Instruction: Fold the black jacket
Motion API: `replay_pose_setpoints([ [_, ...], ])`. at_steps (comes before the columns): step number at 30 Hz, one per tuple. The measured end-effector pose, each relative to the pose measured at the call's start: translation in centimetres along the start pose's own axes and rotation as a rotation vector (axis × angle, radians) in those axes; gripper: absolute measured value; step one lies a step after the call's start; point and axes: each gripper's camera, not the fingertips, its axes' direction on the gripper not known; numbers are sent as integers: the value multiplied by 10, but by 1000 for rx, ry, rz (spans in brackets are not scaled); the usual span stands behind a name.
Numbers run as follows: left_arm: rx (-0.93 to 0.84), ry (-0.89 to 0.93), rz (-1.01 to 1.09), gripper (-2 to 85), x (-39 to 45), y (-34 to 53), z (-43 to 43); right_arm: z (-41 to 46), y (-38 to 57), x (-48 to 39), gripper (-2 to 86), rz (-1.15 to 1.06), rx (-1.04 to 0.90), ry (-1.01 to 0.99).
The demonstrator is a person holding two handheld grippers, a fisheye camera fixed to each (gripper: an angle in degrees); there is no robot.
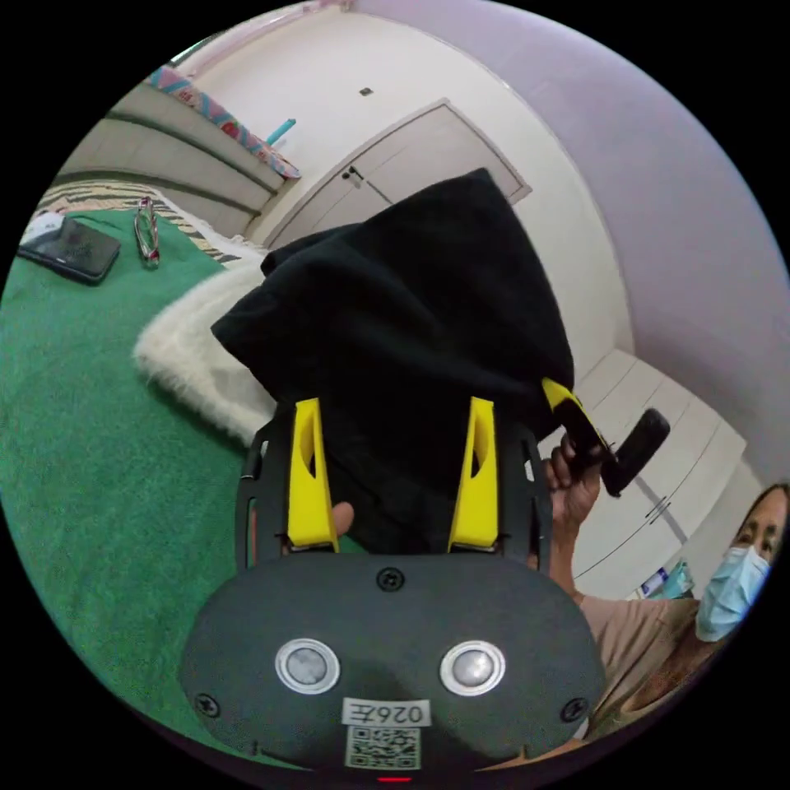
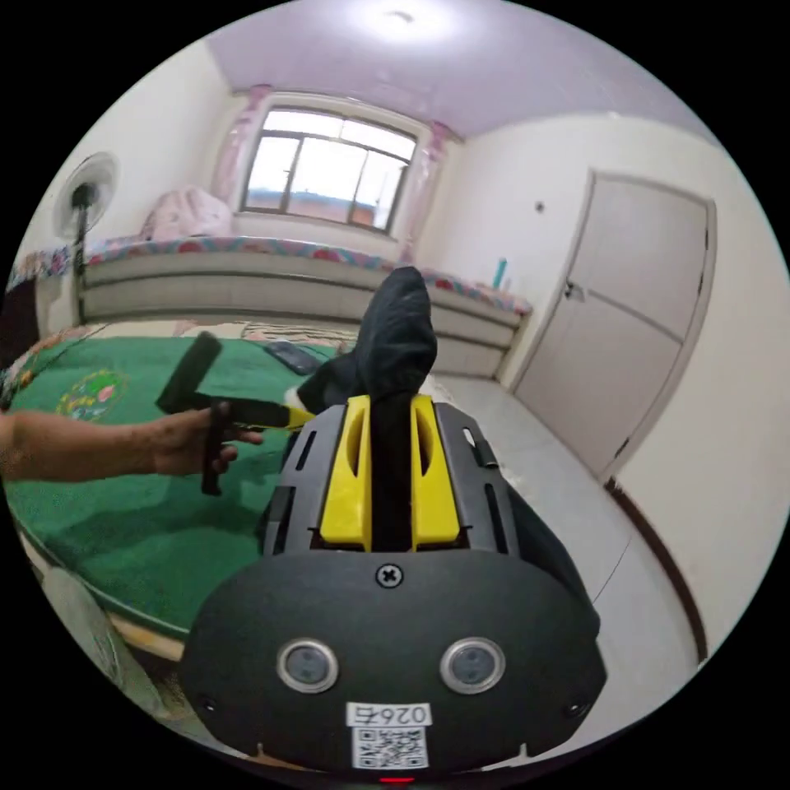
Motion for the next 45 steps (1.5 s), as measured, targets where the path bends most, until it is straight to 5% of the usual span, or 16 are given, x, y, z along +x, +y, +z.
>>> replay_pose_setpoints([
  [5,27,322,88,34,56,1,-87,-82,-13,-76,27,-203,142,-112],
  [10,40,246,205,40,156,14,-242,-163,-47,-149,27,-280,304,-404],
  [17,99,-435,325,37,364,110,-506,-204,-85,-227,29,-116,334,-1099],
  [22,60,-765,269,30,440,167,-583,-157,-84,-320,36,78,32,-1634],
  [24,24,-877,185,40,424,160,-599,-119,-77,-348,42,220,-108,-1707],
  [26,4,-888,97,53,382,145,-613,-74,-66,-372,56,351,-236,-1647],
  [29,64,-602,-136,74,291,141,-662,-18,-51,-404,66,324,-384,-1223],
  [31,208,-448,-173,67,262,162,-697,0,-34,-422,68,264,-381,-942],
  [33,452,-374,-314,50,242,202,-741,4,-30,-433,71,219,-366,-878],
  [35,601,-297,-377,48,243,219,-771,2,-33,-446,75,175,-310,-914],
  [38,642,-463,-382,53,272,217,-802,-13,-39,-485,79,25,-209,-1007],
  [41,524,-649,-398,74,288,195,-801,-34,-32,-544,87,-213,-199,-1120],
  [45,222,-681,-458,143,264,157,-756,-58,-2,-619,134,-486,-241,-1179],
])
